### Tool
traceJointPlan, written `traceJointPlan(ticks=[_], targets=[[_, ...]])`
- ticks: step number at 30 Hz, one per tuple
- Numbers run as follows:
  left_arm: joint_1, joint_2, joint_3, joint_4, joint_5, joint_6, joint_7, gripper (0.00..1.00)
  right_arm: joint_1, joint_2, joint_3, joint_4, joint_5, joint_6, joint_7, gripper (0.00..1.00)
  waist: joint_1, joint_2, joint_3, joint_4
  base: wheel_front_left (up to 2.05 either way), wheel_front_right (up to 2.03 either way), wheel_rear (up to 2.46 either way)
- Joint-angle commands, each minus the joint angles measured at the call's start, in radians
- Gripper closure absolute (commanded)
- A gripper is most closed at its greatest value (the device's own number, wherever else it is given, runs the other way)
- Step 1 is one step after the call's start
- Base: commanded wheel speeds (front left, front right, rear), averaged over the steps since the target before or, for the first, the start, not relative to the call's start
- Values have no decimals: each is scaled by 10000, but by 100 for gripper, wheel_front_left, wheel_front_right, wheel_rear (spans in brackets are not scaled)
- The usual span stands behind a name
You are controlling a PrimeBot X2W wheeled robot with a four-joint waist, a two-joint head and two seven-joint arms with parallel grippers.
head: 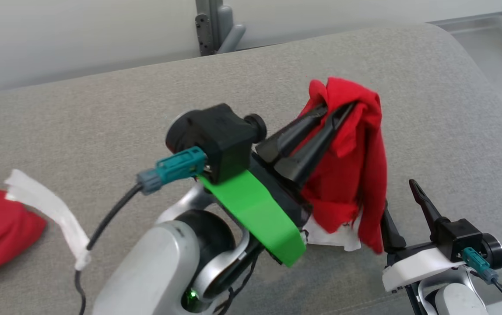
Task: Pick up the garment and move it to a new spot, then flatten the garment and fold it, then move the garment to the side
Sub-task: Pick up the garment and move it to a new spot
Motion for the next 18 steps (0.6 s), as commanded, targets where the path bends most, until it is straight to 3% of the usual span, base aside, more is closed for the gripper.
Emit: traceJointPlan(ticks=[1, 7, 16, 18], targets=[[207, -1, -136, 169, -26, 125, -85, 100, 2, 2, -75, -48, 81, -3, -37, 0, 0, -2, 170, -280, 0, 0, 0], [795, 262, 6, 1703, 177, 498, -422, 100, -76, 30, -169, -98, 101, -3, -37, 0, 0, -2, 389, -333, 0, 0, 0], [1458, 277, -94, 6438, 259, 219, -1821, 100, -242, 38, -133, -56, 145, -3, -37, 0, 0, -2, 611, -260, 0, 0, 0], [1413, 256, -180, 6893, 385, 172, -2001, 100, -256, 39, -117, -54, 159, -1, -37, 0, 0, -2, 609, -262, 0, 0, 0]])
